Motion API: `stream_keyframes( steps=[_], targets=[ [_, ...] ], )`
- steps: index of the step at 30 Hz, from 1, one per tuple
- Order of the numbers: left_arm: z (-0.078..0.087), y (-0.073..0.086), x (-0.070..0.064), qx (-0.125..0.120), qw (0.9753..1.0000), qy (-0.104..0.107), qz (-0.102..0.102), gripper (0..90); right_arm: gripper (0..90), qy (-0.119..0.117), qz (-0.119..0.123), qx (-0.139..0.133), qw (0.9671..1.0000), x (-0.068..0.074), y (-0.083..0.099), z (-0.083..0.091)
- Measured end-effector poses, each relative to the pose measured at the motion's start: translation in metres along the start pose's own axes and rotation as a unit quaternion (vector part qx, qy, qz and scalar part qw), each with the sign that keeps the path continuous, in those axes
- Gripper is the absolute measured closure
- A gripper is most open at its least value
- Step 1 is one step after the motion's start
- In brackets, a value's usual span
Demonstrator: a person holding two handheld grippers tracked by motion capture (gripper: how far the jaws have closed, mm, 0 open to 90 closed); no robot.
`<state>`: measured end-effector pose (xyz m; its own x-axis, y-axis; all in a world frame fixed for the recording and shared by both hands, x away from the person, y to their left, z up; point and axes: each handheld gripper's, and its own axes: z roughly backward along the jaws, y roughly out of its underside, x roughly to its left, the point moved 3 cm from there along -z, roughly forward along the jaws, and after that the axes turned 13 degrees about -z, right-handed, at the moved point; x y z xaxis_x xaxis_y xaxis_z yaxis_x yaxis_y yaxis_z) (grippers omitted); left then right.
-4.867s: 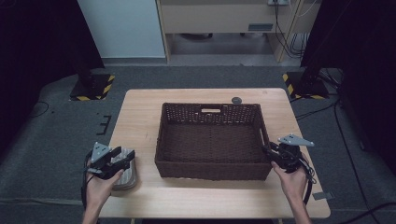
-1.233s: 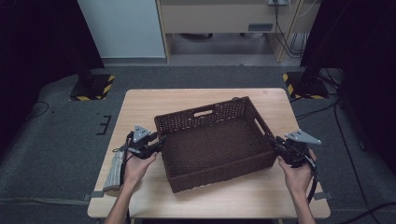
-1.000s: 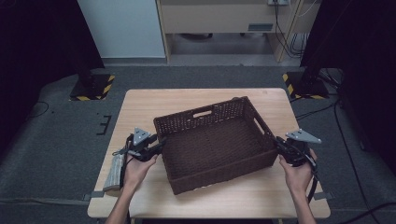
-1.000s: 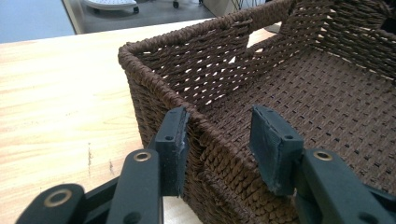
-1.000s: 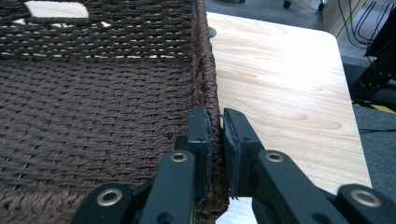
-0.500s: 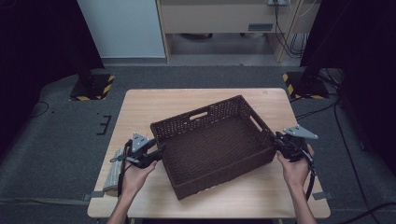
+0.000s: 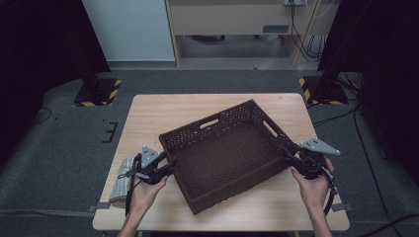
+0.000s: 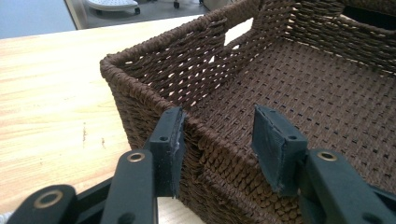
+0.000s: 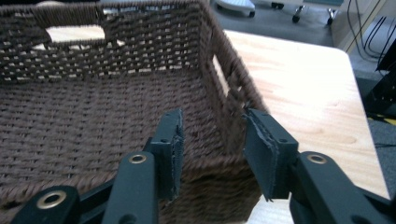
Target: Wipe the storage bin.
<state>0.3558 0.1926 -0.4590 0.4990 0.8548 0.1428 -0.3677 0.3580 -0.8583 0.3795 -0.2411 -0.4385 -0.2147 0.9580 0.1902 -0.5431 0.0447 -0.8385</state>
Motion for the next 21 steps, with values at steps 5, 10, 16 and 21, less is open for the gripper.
stream_keyframes(
  steps=[5,10,16,21],
  targets=[
    [0.001,0.0,0.0,-0.001,1.0,0.002,-0.005,52.3,53.9,0.006,-0.003,0.004,1.0,0.0,0.004,-0.001],
    [0.002,-0.002,0.007,-0.009,0.9999,0.011,0.002,46.8,50.7,0.011,-0.012,0.009,0.9998,0.001,0.006,0.001],
    [0.004,-0.009,0.024,-0.025,0.9996,-0.001,0.012,41.1,50.7,0.012,-0.016,0.011,0.9997,0.005,0.008,-0.001],
    [-0.008,-0.016,0.043,-0.028,0.9995,-0.009,0.015,38.6,51.7,0.011,-0.018,0.0,0.9998,0.0,0.007,-0.008]
  ],
)
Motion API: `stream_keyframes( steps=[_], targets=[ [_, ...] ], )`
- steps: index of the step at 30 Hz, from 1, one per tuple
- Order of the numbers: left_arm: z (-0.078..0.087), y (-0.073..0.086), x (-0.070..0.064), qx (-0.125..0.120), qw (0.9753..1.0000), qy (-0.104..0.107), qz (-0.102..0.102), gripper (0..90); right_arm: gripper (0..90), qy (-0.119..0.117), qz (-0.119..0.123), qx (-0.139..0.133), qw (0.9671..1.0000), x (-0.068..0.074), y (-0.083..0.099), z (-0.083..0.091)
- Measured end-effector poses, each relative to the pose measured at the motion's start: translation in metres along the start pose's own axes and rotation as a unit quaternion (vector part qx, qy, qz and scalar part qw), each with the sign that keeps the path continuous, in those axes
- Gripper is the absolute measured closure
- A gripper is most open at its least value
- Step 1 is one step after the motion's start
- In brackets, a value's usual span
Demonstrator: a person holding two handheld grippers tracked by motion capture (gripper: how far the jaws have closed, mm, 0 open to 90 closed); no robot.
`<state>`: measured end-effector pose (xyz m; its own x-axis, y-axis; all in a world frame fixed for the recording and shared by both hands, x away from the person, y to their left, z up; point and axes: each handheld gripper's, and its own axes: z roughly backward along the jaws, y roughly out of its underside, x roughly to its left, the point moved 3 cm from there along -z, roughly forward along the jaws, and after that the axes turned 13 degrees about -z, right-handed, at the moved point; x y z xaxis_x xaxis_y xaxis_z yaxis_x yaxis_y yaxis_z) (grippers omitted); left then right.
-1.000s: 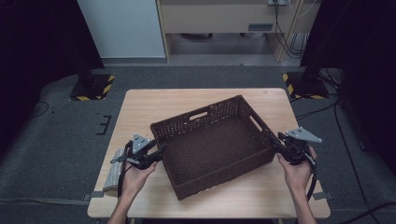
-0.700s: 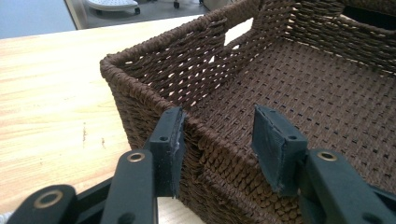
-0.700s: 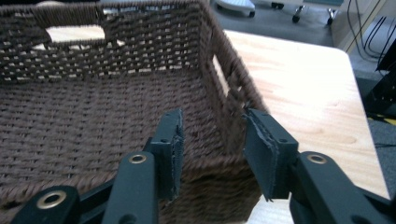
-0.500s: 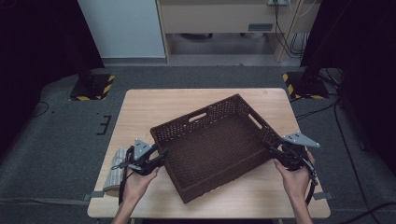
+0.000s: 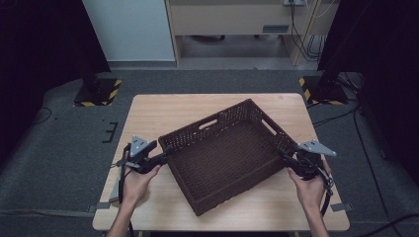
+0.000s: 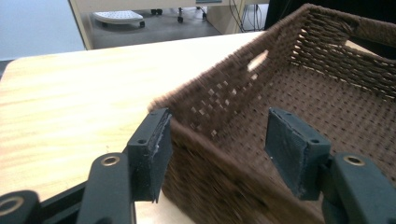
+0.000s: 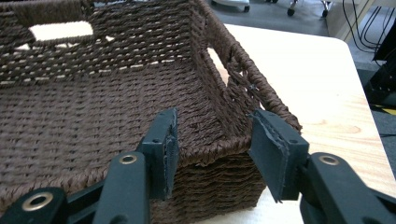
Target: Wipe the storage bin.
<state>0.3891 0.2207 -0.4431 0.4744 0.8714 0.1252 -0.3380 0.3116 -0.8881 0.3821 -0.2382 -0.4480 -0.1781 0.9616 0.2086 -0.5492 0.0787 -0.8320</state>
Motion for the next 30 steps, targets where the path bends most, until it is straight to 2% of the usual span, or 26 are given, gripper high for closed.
stream_keyframes(
  steps=[3,6,7,9,11,13,15,19,23,30],
  targets=[
    [-0.012,0.002,0.009,0.008,0.9999,-0.005,0.005,37.8,51.8,-0.001,-0.005,-0.001,1.0,-0.001,-0.002,-0.004],
    [-0.021,0.008,0.017,0.022,0.9997,-0.01,0.005,38.0,51.7,0.001,-0.001,-0.004,1.0,-0.002,-0.004,-0.009],
    [-0.024,0.01,0.019,0.029,0.9995,-0.009,0.007,38.8,51.7,0.001,-0.001,-0.006,1.0,-0.003,-0.005,-0.011],
    [-0.027,0.015,0.022,0.024,0.9995,0.0,0.018,42.2,51.6,-0.001,-0.003,-0.01,0.9999,-0.003,-0.006,-0.013],
    [-0.027,0.018,0.023,0.015,0.9989,0.018,0.04,46.2,50.5,-0.003,0.002,-0.012,0.9999,-0.002,-0.006,-0.012],
    [-0.025,0.017,0.021,0.013,0.999,0.025,0.035,54.0,49.6,-0.006,0.003,-0.011,0.9999,-0.001,-0.006,-0.01],
    [-0.024,0.015,0.018,0.018,0.9995,0.018,0.018,58.0,48.5,-0.008,0.005,-0.012,0.9999,0.001,-0.006,-0.007],
    [-0.018,0.017,0.012,0.023,0.9996,0.014,0.011,58.2,47.3,-0.012,0.009,-0.02,0.9997,0.004,-0.008,-0.001],
    [-0.008,0.02,0.004,0.02,0.9995,0.02,0.014,57.4,45.8,-0.018,0.009,-0.019,0.9996,0.007,-0.008,0.002],
    [0.004,0.023,-0.01,0.018,0.9994,0.028,0.014,55.9,44.2,-0.029,0.007,0.008,0.9995,0.013,-0.001,-0.001]
  ],
)
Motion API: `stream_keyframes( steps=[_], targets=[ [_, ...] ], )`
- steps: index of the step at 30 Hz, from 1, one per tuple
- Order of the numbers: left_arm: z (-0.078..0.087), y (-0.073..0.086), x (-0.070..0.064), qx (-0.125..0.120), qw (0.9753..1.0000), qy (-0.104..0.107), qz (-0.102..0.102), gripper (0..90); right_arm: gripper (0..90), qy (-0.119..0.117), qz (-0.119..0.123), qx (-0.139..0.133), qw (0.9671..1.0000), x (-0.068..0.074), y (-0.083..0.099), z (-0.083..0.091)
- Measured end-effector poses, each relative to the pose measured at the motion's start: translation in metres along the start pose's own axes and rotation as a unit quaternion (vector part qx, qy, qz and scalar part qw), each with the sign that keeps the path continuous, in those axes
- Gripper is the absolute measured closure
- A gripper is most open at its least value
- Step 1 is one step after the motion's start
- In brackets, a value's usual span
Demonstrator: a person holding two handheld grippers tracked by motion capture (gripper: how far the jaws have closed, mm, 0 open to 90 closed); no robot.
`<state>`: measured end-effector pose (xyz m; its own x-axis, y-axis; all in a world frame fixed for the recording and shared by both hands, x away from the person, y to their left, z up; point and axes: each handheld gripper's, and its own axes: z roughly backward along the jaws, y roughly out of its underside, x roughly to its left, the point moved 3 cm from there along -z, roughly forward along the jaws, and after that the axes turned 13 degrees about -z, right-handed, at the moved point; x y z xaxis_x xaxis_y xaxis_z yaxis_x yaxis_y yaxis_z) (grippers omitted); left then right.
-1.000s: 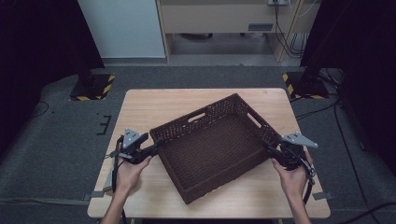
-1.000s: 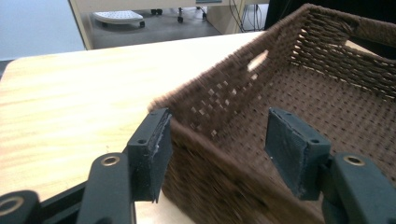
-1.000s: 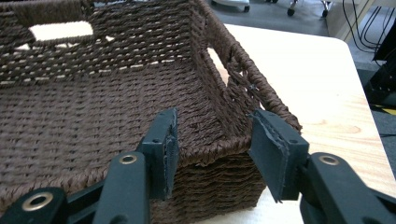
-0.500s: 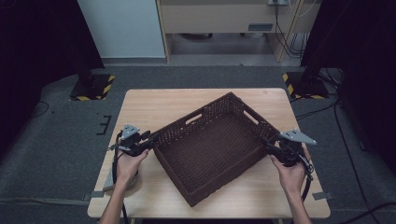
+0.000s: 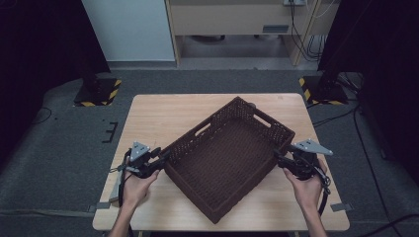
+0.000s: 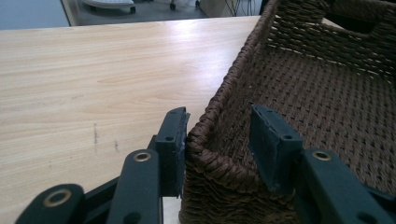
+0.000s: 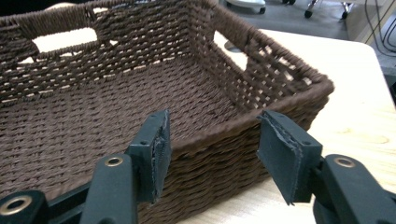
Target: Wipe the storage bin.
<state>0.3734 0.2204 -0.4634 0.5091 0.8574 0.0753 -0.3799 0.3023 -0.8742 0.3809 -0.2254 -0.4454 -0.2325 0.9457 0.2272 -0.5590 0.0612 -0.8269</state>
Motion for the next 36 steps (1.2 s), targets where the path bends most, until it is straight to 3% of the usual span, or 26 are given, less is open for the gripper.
stream_keyframes(
  steps=[9,11,14,17,25,30,36],
  targets=[
    [-0.005,-0.005,0.005,-0.009,0.9998,0.012,-0.017,56.3,47.7,0.004,-0.006,-0.003,1.0,0.002,0.0,-0.008],
    [-0.007,-0.004,0.006,-0.005,0.9997,0.01,-0.024,59.7,49.5,0.003,-0.002,-0.003,1.0,0.004,0.001,-0.014],
    [-0.006,-0.002,0.007,-0.006,0.9997,0.015,-0.017,67.4,49.5,0.018,0.015,-0.003,0.9997,0.007,-0.001,-0.018],
    [-0.004,-0.002,0.006,-0.004,0.9997,0.022,-0.013,71.5,50.3,0.02,0.016,-0.007,0.9997,0.006,-0.002,-0.022],
    [0.002,0.002,-0.004,-0.004,0.9995,0.026,-0.02,74.4,50.7,0.026,0.006,-0.006,0.9996,0.001,-0.011,-0.036],
    [0.007,0.004,-0.012,-0.003,0.9994,0.029,-0.021,74.4,45.0,0.017,0.005,-0.016,0.9997,0.005,-0.011,-0.023],
    [0.014,0.005,-0.031,0.003,0.9985,0.046,-0.03,71.9,42.5,-0.009,-0.005,-0.001,0.9999,0.016,-0.002,-0.019]
  ],
)
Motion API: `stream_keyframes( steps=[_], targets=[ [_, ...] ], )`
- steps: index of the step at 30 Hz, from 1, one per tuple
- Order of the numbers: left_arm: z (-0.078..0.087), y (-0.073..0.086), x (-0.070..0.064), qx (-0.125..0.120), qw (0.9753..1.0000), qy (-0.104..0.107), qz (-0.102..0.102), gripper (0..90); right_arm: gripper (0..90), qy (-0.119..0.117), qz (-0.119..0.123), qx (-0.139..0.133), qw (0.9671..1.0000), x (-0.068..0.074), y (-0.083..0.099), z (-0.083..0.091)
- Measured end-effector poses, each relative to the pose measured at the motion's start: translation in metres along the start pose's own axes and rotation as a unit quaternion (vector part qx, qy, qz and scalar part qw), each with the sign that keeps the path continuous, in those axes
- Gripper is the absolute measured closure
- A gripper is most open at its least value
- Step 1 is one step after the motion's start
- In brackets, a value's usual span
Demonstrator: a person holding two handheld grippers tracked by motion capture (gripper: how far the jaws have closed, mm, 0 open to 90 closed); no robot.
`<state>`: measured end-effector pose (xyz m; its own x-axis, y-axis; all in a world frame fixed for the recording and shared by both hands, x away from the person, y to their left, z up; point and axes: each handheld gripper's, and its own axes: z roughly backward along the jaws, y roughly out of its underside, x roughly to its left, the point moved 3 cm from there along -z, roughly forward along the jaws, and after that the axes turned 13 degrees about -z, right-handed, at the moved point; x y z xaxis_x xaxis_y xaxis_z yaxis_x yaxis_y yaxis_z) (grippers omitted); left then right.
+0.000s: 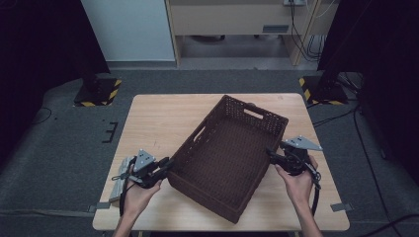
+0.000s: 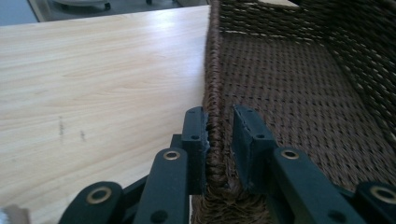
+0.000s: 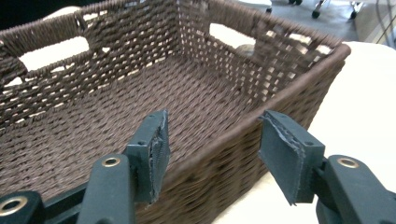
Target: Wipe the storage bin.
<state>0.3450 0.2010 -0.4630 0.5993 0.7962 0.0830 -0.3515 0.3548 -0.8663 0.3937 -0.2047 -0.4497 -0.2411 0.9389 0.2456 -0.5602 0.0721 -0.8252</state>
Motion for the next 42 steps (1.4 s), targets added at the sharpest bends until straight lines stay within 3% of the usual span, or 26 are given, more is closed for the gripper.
stream_keyframes(
  steps=[2,4,8,14,19,24,28,31,36,42],
  targets=[
    [-0.001,-0.001,-0.005,0.006,1.0,0.005,-0.002,64.9,42.7,0.002,0.003,0.009,1.0,0.003,0.004,-0.005],
    [-0.002,-0.003,-0.006,0.011,0.9999,-0.003,-0.011,65.0,42.3,0.013,0.009,0.015,0.9998,0.004,0.008,-0.011],
    [-0.001,-0.006,-0.002,0.001,1.0,0.0,0.002,66.2,44.5,0.013,0.003,0.01,0.9999,0.003,0.007,-0.013],
    [-0.002,-0.013,0.003,-0.004,0.9998,-0.017,0.004,60.7,47.4,0.013,0.003,0.001,0.9999,0.001,0.006,-0.017],
    [-0.008,-0.019,0.007,-0.011,0.9997,-0.013,0.017,59.4,53.1,0.014,0.002,-0.009,0.9999,-0.002,0.002,-0.026],
    [-0.018,-0.02,-0.004,-0.01,0.9999,0.011,0.007,61.7,56.1,0.024,0.008,-0.01,0.9996,-0.001,-0.002,-0.032],
    [-0.02,-0.018,-0.009,-0.01,0.9999,0.006,-0.001,65.3,57.0,0.023,0.014,-0.011,0.9996,0.0,-0.003,-0.029],
    [-0.02,-0.018,-0.011,-0.008,1.0,0.002,0.001,68.8,49.0,0.009,0.012,-0.012,0.9998,0.005,-0.002,-0.02],
    [-0.019,-0.019,-0.015,-0.002,0.9999,-0.006,-0.01,75.8,45.5,-0.009,0.006,-0.003,0.9999,0.012,0.006,-0.012],
    [-0.013,-0.017,-0.021,0.0,1.0,0.005,-0.002,73.6,51.0,0.0,0.005,0.007,1.0,0.01,0.011,-0.018]
  ],
)
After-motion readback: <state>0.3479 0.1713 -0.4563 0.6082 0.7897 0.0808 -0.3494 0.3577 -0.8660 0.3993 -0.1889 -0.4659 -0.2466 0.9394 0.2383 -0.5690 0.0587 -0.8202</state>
